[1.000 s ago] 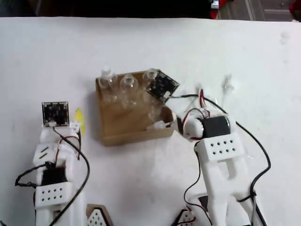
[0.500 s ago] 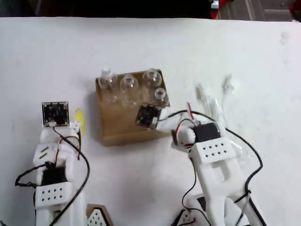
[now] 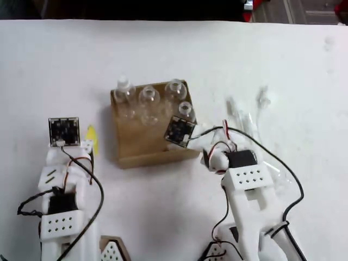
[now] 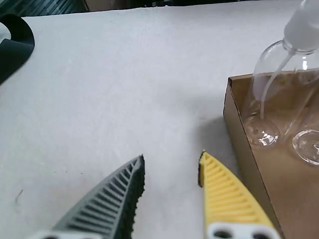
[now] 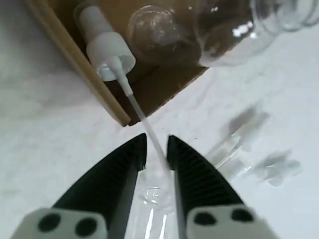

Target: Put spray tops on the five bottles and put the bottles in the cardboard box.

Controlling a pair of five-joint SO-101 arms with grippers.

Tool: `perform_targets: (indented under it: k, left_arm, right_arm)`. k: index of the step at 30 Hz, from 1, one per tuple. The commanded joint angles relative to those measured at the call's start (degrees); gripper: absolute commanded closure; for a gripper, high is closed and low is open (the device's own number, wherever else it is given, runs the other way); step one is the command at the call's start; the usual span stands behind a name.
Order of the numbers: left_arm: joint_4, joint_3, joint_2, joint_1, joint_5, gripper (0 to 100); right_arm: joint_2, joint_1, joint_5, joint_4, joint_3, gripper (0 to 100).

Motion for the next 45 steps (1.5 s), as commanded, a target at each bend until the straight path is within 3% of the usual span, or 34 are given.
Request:
perform_targets:
  k: [1, 7, 14, 26, 32, 36, 40, 45]
  left_arm:
    - [-1.6, -2.8, -0.8, 0.4, 0.4, 83]
    - [-1.6, -2.8, -0.8, 0.4, 0.4, 83]
    - [-1.6, -2.8, -0.8, 0.5, 0.4, 83]
    - [-1.6, -2.8, -0.8, 0.5, 0.4, 83]
    - [-1.6, -2.8, -0.8, 0.5, 0.4, 83]
    - [-1.6, -2.8, -0.8, 0.5, 0.4, 83]
    - [-1.6, -2.8, -0.8, 0.5, 0.4, 83]
    - [-1.6, -2.8, -0.8, 0.5, 0.4, 83]
  right_arm:
    - [-4.0, 0.8, -6.5, -1.4, -0.1, 98.5]
    - [-14.4, 0.1, -14.9, 0.1, 2.7, 98.1]
    - [-29.1, 0.2, -15.7, 0.3, 11.0, 98.1]
    - [-56.2, 15.8, -15.7, 10.3, 13.1, 98.1]
    - [-54.5, 21.5, -15.9, 7.4, 14.5, 95.0]
    - [-46.6, 21.7, -22.9, 7.3, 11.5, 70.7]
    - [-33.4, 21.1, -23.9, 14.0, -1.6, 76.2]
    - [-10.2, 13.6, -34.3, 29.3, -29.8, 76.9]
